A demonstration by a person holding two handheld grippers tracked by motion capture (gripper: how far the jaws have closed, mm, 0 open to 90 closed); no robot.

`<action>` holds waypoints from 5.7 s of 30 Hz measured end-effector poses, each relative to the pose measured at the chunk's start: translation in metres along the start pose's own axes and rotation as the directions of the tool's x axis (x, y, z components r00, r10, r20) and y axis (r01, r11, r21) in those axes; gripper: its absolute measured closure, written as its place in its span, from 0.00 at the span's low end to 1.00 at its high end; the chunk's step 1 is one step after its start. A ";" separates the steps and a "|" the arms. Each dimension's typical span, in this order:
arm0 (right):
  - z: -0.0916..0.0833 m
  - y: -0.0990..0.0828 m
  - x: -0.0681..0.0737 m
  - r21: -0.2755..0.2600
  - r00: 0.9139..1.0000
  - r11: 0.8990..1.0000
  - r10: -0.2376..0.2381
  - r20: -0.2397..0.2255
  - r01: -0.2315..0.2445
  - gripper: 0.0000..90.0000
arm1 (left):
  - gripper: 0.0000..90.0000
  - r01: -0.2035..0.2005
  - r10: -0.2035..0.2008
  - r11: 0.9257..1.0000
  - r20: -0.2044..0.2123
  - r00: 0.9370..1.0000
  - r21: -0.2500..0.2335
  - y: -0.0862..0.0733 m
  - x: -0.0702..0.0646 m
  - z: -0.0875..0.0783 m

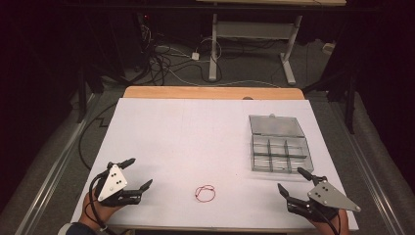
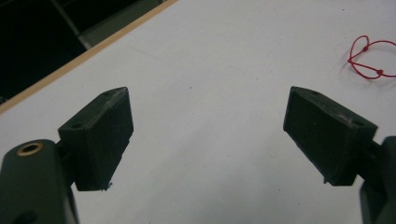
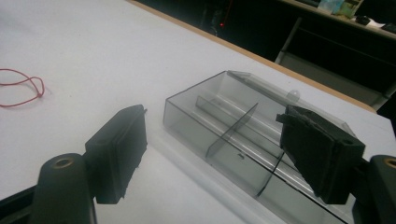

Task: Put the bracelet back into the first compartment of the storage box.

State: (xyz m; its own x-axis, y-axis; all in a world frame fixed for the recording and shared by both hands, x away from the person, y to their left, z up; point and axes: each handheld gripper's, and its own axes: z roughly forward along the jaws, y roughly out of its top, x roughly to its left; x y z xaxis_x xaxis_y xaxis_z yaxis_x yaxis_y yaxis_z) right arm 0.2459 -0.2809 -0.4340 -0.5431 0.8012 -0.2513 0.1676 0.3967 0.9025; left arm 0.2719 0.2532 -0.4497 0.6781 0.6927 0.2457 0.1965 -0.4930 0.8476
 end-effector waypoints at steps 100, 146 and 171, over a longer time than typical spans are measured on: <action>0.136 0.059 0.102 0.162 0.853 0.966 -0.093 -0.513 0.202 0.99 | 0.19 0.005 -0.006 0.998 0.012 1.000 0.060 -0.017 -0.003 -0.004; 0.098 0.056 -0.029 0.140 0.990 0.990 0.033 -0.137 -0.013 0.99 | 0.19 0.002 -0.003 0.998 0.014 1.000 0.061 -0.017 -0.003 -0.004; 0.139 0.039 -0.048 0.316 1.000 0.949 0.010 0.029 -0.019 0.99 | 0.20 -0.001 0.000 0.998 0.025 1.000 0.066 -0.018 -0.004 -0.002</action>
State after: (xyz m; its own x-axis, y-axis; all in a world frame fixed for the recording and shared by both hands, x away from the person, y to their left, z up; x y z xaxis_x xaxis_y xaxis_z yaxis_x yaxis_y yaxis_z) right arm 0.3930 -0.2415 -0.4349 -0.5171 0.8179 -0.2523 0.4293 0.5029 0.7502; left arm 0.2645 0.2603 -0.4651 0.6952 0.6798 0.2337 0.2417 -0.5273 0.8146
